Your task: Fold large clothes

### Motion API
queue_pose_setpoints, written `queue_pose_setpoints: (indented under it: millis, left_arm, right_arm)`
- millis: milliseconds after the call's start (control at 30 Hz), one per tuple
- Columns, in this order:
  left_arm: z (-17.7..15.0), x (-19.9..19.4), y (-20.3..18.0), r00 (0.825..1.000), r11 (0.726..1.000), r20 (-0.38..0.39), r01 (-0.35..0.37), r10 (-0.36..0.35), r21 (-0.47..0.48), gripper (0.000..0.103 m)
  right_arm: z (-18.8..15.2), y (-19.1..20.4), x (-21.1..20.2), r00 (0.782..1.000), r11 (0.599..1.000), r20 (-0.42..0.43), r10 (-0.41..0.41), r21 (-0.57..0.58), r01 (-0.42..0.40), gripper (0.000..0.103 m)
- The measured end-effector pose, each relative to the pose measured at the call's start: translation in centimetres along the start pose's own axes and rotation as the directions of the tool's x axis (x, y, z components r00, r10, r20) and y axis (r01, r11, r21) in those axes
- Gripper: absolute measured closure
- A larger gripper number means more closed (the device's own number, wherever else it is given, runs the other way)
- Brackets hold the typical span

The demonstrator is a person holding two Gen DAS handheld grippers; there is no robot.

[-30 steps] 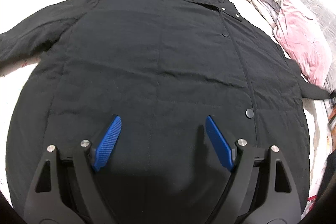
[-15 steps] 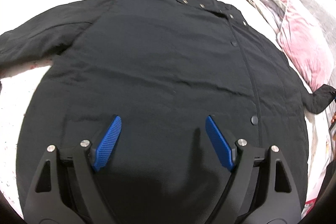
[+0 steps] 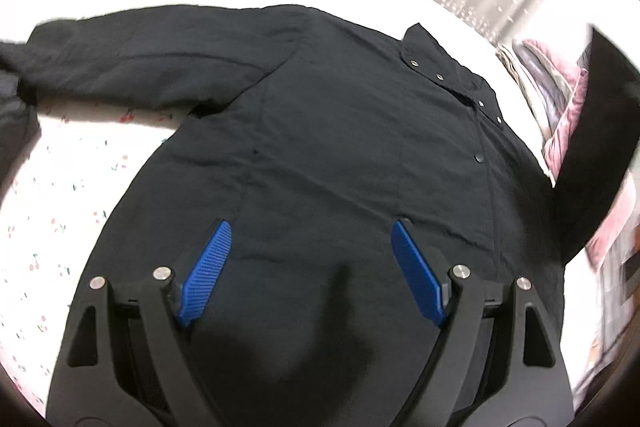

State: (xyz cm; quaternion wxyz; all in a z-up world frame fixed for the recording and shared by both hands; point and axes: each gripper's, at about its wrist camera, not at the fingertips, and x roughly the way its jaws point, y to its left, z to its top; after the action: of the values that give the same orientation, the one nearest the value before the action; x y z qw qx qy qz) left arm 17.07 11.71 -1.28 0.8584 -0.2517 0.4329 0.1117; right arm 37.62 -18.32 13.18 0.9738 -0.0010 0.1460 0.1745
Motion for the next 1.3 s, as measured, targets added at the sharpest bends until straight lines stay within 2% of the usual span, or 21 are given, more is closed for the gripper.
queue_pose_setpoints:
  millis: [67,100,233,300,333,533,600,633,700,733,800,833,867,900,933,967,1000,1067,1167,1233,1300]
  left_arm:
    - [0.2,0.1,0.4,1.000,1.000,-0.017,0.018,-0.018,-0.025,0.020]
    - [0.2,0.1,0.6,1.000,0.999,-0.015,0.017,-0.017,-0.030,0.020]
    - [0.6,0.0,1.3,1.000,0.999,-0.011,0.004,-0.005,-0.042,0.020]
    - [0.8,0.2,1.6,1.000,0.998,-0.016,0.013,-0.014,-0.060,0.020]
    - [0.8,0.4,1.7,0.999,0.997,-0.021,0.023,-0.025,-0.072,0.020]
    - [0.8,0.5,1.5,0.999,0.996,-0.021,0.038,-0.040,-0.075,0.020]
    - [0.8,0.4,1.6,0.999,0.996,-0.016,0.041,-0.042,-0.075,0.020]
    - [0.9,0.4,1.7,0.999,0.996,-0.015,0.041,-0.042,-0.077,0.020]
    - [0.9,0.5,1.9,0.999,0.995,-0.020,0.046,-0.047,-0.085,0.020]
    - [0.9,0.6,2.1,0.999,0.995,-0.021,0.047,-0.049,-0.089,0.020]
    - [0.9,0.7,2.1,0.998,0.995,-0.028,0.047,-0.050,-0.090,0.020]
    - [0.9,0.7,2.1,0.998,0.995,-0.031,0.046,-0.049,-0.087,0.020]
    - [0.9,0.7,2.1,0.998,0.995,-0.031,0.044,-0.047,-0.086,0.020]
    - [0.9,0.7,2.1,0.999,0.995,-0.029,0.043,-0.045,-0.086,0.020]
    - [0.9,0.6,2.1,0.999,0.995,-0.027,0.042,-0.044,-0.086,0.020]
    - [0.9,0.7,2.1,0.999,0.995,-0.027,0.041,-0.043,-0.086,0.020]
    - [0.9,0.7,2.1,0.999,0.996,-0.026,0.040,-0.042,-0.085,0.020]
    - [1.1,0.6,2.5,0.999,0.995,-0.028,0.035,-0.038,-0.089,0.020]
    - [2.2,0.0,4.6,1.000,0.991,-0.006,0.022,-0.023,-0.133,0.020]
    - [3.6,-0.8,6.9,0.999,0.981,0.036,-0.031,0.039,-0.189,0.020]
    - [5.1,-1.2,9.2,0.992,0.968,0.049,-0.103,0.117,-0.230,0.020]
  right_arm:
    - [-3.2,4.8,3.7,0.992,0.995,-0.114,0.059,-0.069,-0.067,0.097]
    - [-6.0,7.5,6.2,0.975,0.988,-0.208,0.076,-0.114,-0.102,0.096]
    - [-16.4,11.7,11.8,0.879,0.959,-0.474,0.048,-0.225,-0.174,0.096]
    - [-19.1,11.3,12.4,0.865,0.959,-0.501,0.035,-0.228,-0.171,0.095]
    - [-19.3,10.4,12.2,0.871,0.965,-0.489,0.050,-0.200,-0.168,0.094]
    - [-17.5,7.9,13.1,0.838,0.981,-0.528,0.138,-0.045,-0.189,0.085]
    - [-16.4,7.1,12.9,0.825,0.977,-0.525,0.210,0.084,-0.196,0.081]
    - [-16.0,6.8,12.8,0.816,0.966,-0.517,0.259,0.150,-0.211,0.078]
    - [-15.0,5.6,12.4,0.775,0.896,-0.465,0.427,0.331,-0.295,0.075]
    - [-14.8,6.8,12.1,0.769,0.872,-0.438,0.465,0.375,-0.313,0.074]
    - [-14.3,5.3,11.9,0.797,0.853,-0.382,0.469,0.432,-0.295,0.064]
    - [-14.4,4.9,11.7,0.811,0.861,-0.378,0.446,0.428,-0.274,0.057]
    - [-14.9,4.7,12.0,0.824,0.882,-0.398,0.404,0.407,-0.236,0.057]
    - [-15.9,5.1,12.6,0.815,0.905,-0.451,0.363,0.379,-0.193,0.057]
    - [-17.2,5.9,12.8,0.793,0.921,-0.510,0.334,0.354,-0.160,0.057]
    - [-18.2,6.4,12.7,0.789,0.933,-0.527,0.316,0.323,-0.159,0.057]
    - [-18.3,7.1,12.1,0.817,0.949,-0.500,0.287,0.268,-0.169,0.057]
    - [-17.2,8.2,11.5,0.810,0.968,-0.538,0.235,0.203,-0.147,0.057]
    - [-15.1,8.2,9.3,0.786,0.962,-0.567,0.247,0.237,-0.132,0.057]
    - [-13.9,8.4,5.1,0.810,0.965,-0.536,0.238,0.226,-0.134,0.055]
    - [-13.5,7.7,0.8,0.817,0.958,-0.514,0.261,0.241,-0.155,0.046]
